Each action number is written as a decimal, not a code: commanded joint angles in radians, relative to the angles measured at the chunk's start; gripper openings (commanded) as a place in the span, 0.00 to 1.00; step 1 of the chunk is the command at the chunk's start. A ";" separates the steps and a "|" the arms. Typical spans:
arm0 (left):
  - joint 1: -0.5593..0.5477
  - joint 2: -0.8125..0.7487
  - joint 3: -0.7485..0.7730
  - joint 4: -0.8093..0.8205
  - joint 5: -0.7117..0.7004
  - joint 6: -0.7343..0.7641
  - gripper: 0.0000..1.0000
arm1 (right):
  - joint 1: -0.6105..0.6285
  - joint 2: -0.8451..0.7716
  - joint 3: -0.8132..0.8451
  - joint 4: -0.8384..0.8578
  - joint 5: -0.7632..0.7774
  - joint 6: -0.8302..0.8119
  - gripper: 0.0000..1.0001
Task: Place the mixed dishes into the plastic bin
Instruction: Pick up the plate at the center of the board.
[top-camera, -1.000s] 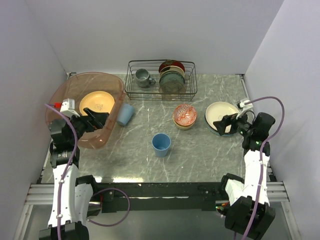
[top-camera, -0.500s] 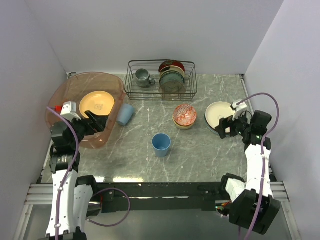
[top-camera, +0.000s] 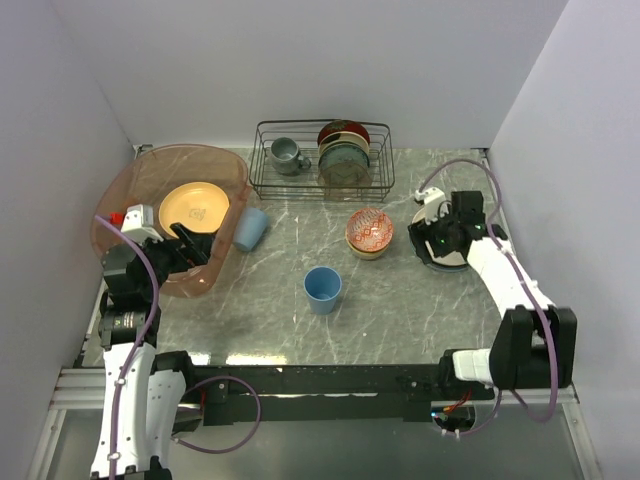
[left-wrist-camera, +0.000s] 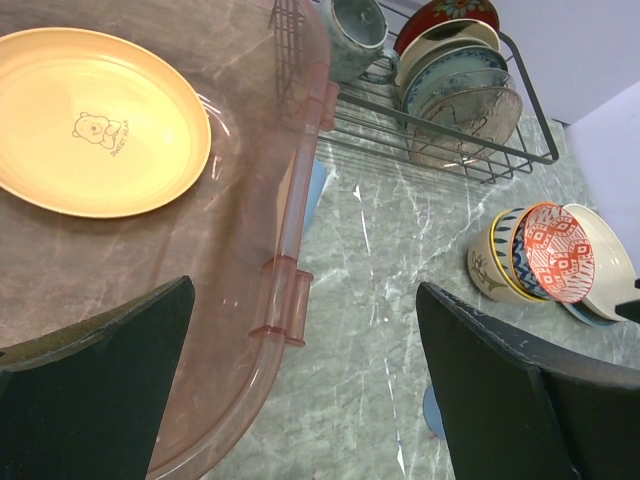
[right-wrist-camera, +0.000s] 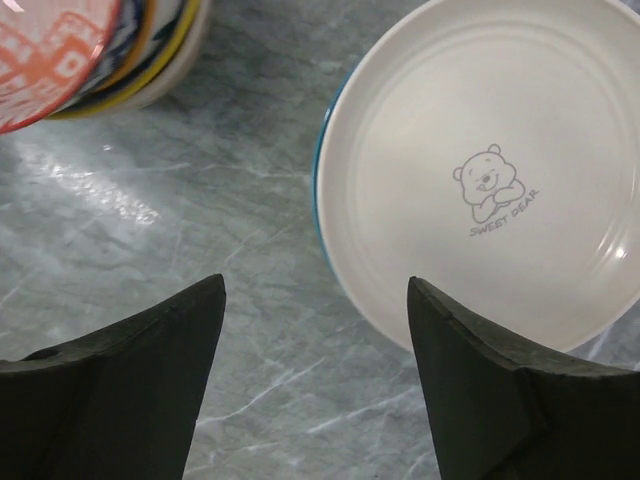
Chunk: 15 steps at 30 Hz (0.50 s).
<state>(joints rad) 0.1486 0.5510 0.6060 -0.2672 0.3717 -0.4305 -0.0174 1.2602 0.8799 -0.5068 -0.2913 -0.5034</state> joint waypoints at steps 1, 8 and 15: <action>-0.003 -0.008 0.035 0.013 -0.017 0.019 0.99 | 0.056 0.083 0.080 -0.029 0.153 -0.012 0.76; -0.001 -0.005 0.035 0.011 -0.024 0.018 0.99 | 0.085 0.194 0.099 -0.026 0.184 -0.024 0.64; -0.001 -0.005 0.035 0.008 -0.028 0.018 0.99 | 0.094 0.248 0.096 -0.006 0.196 -0.027 0.50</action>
<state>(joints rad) 0.1486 0.5495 0.6060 -0.2756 0.3527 -0.4301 0.0681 1.4948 0.9318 -0.5316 -0.1223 -0.5228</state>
